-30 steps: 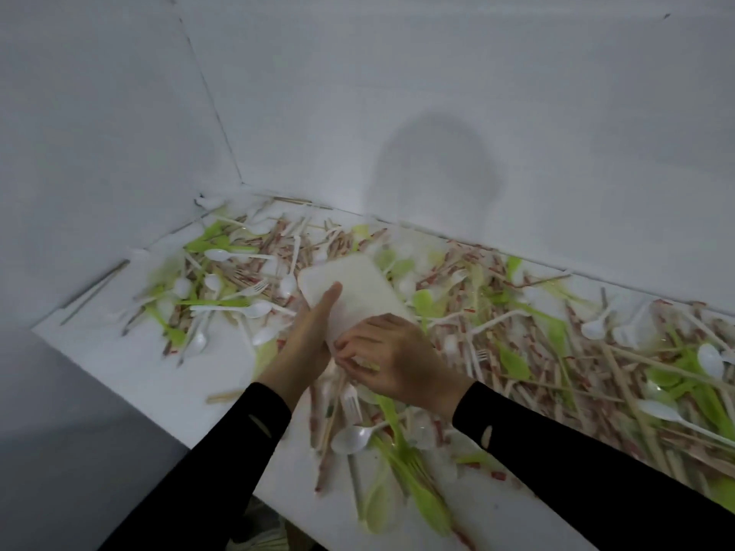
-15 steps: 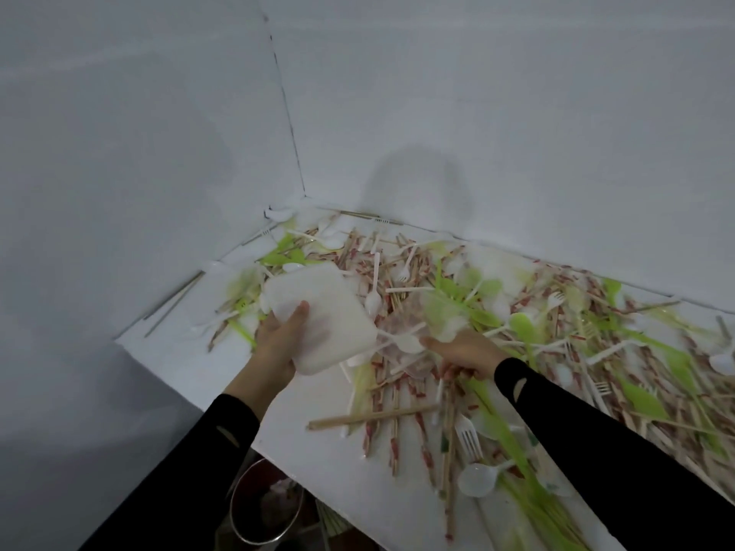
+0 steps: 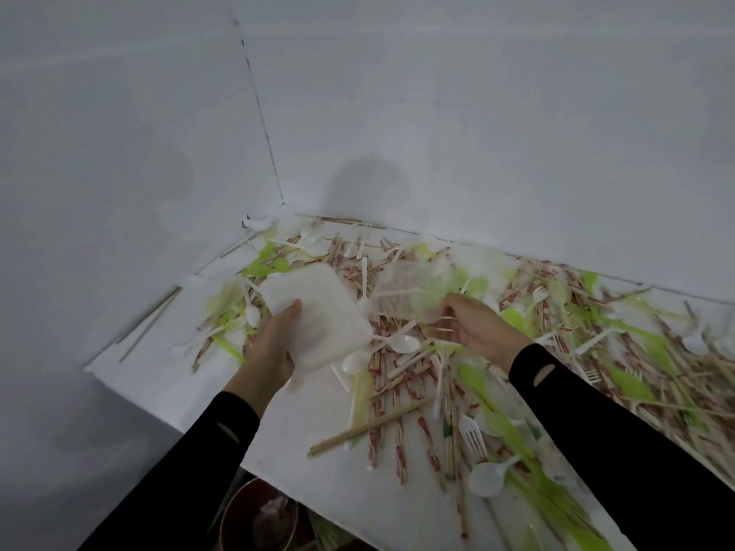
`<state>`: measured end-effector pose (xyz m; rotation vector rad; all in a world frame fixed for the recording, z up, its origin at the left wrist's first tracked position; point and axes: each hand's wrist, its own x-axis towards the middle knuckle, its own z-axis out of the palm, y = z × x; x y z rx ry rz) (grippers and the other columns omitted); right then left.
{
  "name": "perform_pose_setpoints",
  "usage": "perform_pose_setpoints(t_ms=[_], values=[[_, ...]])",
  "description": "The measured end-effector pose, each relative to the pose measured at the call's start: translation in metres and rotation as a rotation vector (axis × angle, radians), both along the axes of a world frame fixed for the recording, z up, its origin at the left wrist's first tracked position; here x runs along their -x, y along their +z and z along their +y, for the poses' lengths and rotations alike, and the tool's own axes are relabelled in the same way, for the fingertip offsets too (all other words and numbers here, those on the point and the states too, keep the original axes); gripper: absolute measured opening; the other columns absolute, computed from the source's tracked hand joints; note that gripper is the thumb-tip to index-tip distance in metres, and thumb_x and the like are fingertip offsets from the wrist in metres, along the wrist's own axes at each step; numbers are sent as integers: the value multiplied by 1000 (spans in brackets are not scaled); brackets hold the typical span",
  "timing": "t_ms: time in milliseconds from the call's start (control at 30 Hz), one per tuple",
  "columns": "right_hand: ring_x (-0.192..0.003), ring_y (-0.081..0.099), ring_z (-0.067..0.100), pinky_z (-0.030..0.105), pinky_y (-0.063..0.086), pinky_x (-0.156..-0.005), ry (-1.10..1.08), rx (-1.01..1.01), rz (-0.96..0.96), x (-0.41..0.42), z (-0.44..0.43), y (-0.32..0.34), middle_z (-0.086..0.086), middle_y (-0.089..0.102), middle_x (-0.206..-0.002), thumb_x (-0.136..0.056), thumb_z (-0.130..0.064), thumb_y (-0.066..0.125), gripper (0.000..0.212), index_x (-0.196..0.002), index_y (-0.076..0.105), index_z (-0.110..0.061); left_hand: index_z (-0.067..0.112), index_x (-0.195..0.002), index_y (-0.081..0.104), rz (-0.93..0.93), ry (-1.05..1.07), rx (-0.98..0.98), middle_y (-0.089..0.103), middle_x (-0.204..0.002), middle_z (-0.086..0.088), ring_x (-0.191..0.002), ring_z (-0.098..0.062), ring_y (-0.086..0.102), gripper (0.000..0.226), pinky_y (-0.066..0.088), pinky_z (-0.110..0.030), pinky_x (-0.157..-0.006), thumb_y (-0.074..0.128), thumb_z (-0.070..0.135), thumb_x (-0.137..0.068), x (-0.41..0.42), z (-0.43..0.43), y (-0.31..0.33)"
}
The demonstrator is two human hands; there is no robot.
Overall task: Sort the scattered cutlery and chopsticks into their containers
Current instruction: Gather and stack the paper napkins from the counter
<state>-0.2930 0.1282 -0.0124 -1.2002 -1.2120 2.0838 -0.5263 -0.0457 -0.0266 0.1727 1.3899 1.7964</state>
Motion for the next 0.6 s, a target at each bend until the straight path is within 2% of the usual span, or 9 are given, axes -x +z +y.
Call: perform_pose_setpoints(t_ms=[67,133,200,300,367,467,500,600], values=[[-68,70,20,30,59,-61,-125,-72,121,1,6,9,16,67,-94,-100,-9,49,11,-88,50,-8,5,-131,56,-36,42,10,67,-121,-15,-98,-31,68,39,58,-35,-60,57,26,-98,0,4,2],[-62,67,17,28,57,-58,-133,-114,178,3,5,19,14,68,-89,-97,-5,53,13,-88,47,-11,6,-128,56,-58,37,44,69,-116,-13,-96,-29,69,42,57,-36,-61,53,36,-99,-3,9,6],[-58,62,18,29,54,-52,-18,-125,157,8,-7,29,15,67,-86,-94,-1,58,16,-96,47,-13,8,-124,59,-76,-45,37,72,-110,-11,-94,-28,70,49,57,-39,-68,50,48,-98,-7,14,9],[-58,60,21,31,51,-51,249,-229,9,14,-23,31,19,67,-86,-90,1,63,33,-115,45,-12,15,-116,65,-56,-193,28,75,-101,-7,-93,-26,71,51,56,-41,-75,50,58,-93,-17,22,18],[-64,61,26,34,52,-55,375,-309,-54,17,-27,27,19,68,-88,-89,-3,65,35,-116,44,-10,16,-119,64,2,-253,34,74,-105,-9,-95,-27,71,44,57,-41,-73,60,50,-91,-23,29,22],[-70,66,29,41,58,-62,415,-388,-89,19,-24,20,17,70,-94,-89,-8,68,34,-115,46,-10,9,-124,59,146,-267,10,71,-111,-15,-91,-27,72,41,59,-40,-67,72,16,-86,-28,40,16],[-71,68,29,42,59,-62,408,-404,-99,19,-22,19,17,68,-97,-89,-8,69,34,-115,47,-9,7,-125,59,158,-271,7,70,-113,-18,-92,-28,72,42,59,-40,-67,73,11,-85,-28,44,13],[-73,72,31,40,61,-60,388,-441,-150,17,-14,18,17,59,-100,-90,-10,70,33,-118,53,-8,8,-131,54,124,-265,1,68,-118,-18,-101,-33,69,58,59,-43,-70,79,16,-79,-29,54,4]])
